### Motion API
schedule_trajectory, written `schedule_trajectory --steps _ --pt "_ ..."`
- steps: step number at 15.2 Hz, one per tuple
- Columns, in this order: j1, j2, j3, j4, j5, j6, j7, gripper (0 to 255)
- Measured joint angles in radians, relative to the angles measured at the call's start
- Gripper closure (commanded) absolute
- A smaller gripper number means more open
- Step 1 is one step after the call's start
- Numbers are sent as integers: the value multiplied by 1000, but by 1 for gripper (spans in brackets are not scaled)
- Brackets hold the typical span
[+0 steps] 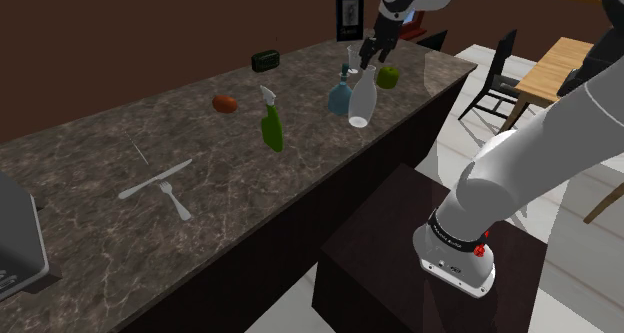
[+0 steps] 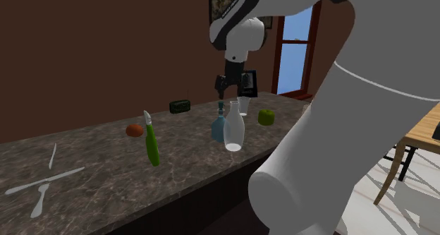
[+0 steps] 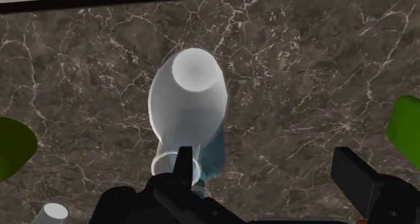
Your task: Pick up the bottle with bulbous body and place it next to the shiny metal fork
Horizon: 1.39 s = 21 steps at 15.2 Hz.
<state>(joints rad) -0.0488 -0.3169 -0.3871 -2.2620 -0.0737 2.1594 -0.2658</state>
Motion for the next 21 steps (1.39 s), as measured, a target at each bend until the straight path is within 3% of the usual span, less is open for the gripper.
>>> schedule_trajectory --steps 7,13,20,21 --pt "-6 211 -97 89 93 110 -160 0" --pt "-3 270 -104 72 132 179 -190 0" --pt "-2 277 -104 67 137 191 -192 0" --pt "-2 277 -104 67 137 191 -192 255"
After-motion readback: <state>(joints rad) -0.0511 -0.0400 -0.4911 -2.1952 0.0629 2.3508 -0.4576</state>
